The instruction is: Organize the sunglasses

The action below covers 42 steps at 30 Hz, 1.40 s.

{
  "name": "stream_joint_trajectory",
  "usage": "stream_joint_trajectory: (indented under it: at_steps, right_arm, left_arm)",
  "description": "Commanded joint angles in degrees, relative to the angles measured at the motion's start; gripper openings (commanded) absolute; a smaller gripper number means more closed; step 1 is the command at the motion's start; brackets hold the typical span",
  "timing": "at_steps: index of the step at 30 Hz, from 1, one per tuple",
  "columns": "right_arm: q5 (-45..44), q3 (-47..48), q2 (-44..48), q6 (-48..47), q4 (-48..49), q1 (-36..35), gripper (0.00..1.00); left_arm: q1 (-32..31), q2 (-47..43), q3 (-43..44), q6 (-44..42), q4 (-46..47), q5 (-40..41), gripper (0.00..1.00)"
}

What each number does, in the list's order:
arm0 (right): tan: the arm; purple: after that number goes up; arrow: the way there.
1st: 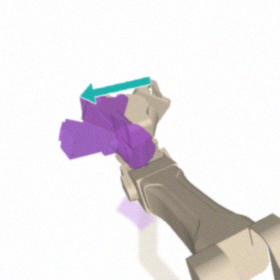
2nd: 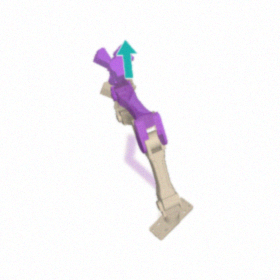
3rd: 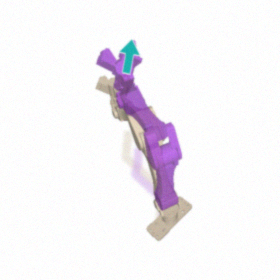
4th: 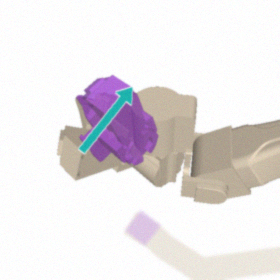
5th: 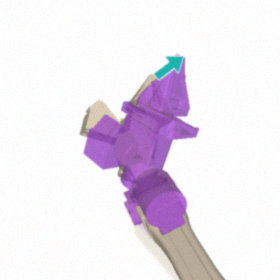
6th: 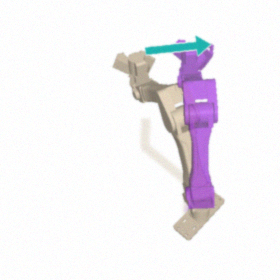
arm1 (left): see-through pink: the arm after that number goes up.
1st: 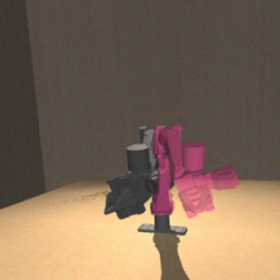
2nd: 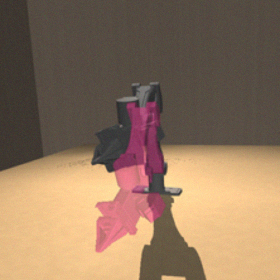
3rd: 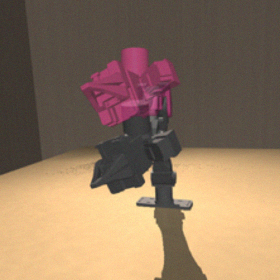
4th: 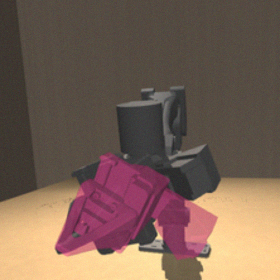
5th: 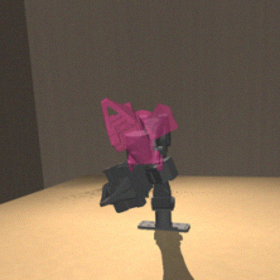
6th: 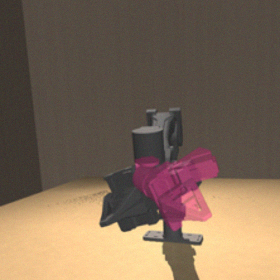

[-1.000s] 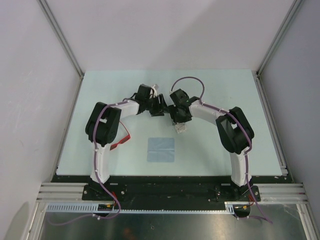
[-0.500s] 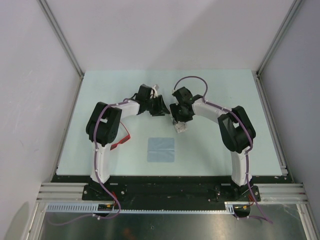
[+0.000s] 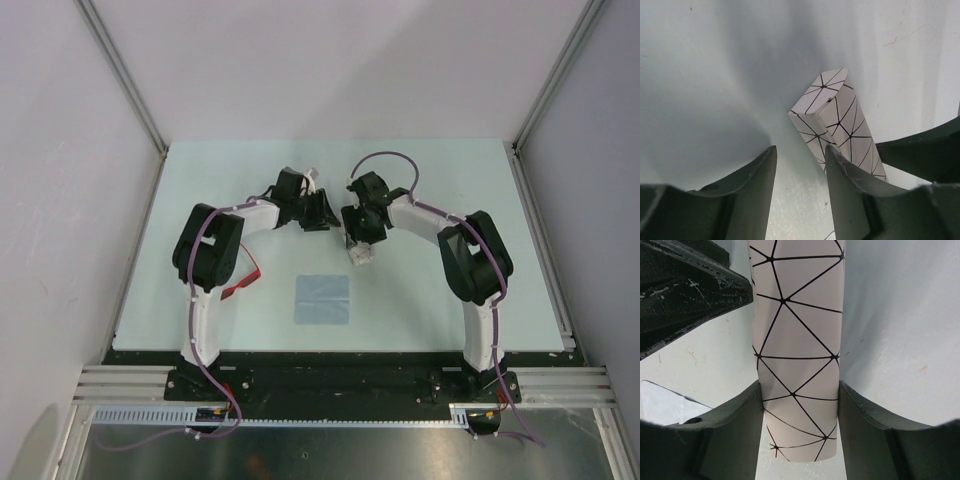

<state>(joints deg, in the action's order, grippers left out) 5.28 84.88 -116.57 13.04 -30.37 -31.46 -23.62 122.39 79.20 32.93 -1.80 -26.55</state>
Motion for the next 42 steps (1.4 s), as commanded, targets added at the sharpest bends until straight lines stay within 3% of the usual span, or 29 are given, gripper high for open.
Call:
stream_joint_trajectory:
  at_steps: [1, 8, 13, 29, 42]
  right_arm:
    - [5.45, 1.69, 1.09, -1.17, 2.16, -0.53, 0.2]
    - [6.14, 1.6, 1.17, -1.52, 1.37, -0.18, 0.21]
    - [10.88, 1.6, 2.75, -0.91, 2.16, 0.79, 0.2]
    - [22.93, -1.73, 6.01, 3.48, 5.32, 7.64, 0.24]
    - [37.16, -9.82, 3.46, 12.09, 16.39, 13.88, 0.22]
  left_arm:
    - [-0.38, 0.93, 1.75, -1.11, 0.75, -0.44, 0.52]
    - [-0.29, 0.56, 1.75, -1.2, 1.54, -0.17, 0.57]
    - [-0.9, 2.07, 1.49, -2.25, 1.54, 0.17, 0.51]
    - [-0.99, 2.59, -0.1, -3.92, 1.45, 3.08, 0.5]
    - [-1.34, -0.04, -0.01, -3.84, 1.36, 2.73, 0.54]
